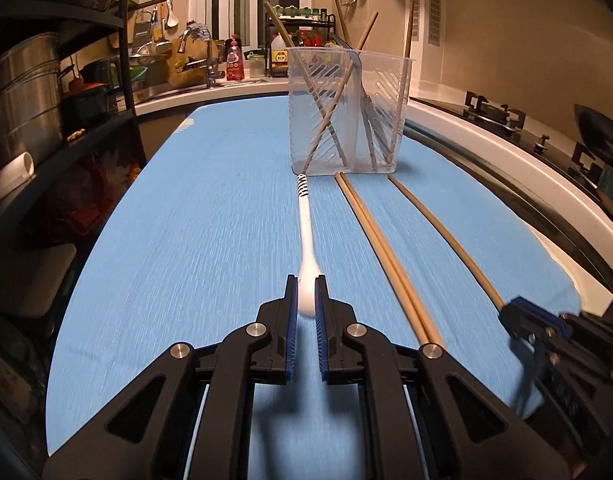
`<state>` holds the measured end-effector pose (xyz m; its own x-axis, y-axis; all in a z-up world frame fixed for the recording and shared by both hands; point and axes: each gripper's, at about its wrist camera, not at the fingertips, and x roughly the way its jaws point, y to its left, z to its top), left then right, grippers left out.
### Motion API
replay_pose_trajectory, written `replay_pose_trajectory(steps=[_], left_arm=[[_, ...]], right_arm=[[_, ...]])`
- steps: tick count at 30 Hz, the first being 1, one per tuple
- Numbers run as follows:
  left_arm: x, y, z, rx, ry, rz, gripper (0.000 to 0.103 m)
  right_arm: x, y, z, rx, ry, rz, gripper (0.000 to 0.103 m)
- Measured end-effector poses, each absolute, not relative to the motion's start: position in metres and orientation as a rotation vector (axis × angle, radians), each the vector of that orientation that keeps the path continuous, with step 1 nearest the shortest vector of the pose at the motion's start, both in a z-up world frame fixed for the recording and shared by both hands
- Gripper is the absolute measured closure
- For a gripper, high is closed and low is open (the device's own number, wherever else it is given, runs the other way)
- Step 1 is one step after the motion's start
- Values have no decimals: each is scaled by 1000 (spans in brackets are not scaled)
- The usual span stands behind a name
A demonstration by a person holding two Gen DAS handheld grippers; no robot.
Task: Organize utensils
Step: 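Grasp the white spoon with the left tool while the right tool grasps a chopstick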
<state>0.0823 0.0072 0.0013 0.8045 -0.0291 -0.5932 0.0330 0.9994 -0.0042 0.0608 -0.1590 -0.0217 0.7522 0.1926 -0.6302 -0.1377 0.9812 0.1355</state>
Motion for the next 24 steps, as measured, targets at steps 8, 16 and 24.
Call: replay_pose_trajectory(steps=[8, 16, 24], left_arm=[[111, -21, -11, 120, 716, 99, 68], [99, 0, -16, -31, 698, 61, 67], [93, -3, -26, -24, 609, 15, 73]], right_arm=[[62, -161, -23, 97, 691, 197, 96], [61, -160, -24, 97, 685, 195, 96], [60, -159, -24, 91, 684, 186, 96]])
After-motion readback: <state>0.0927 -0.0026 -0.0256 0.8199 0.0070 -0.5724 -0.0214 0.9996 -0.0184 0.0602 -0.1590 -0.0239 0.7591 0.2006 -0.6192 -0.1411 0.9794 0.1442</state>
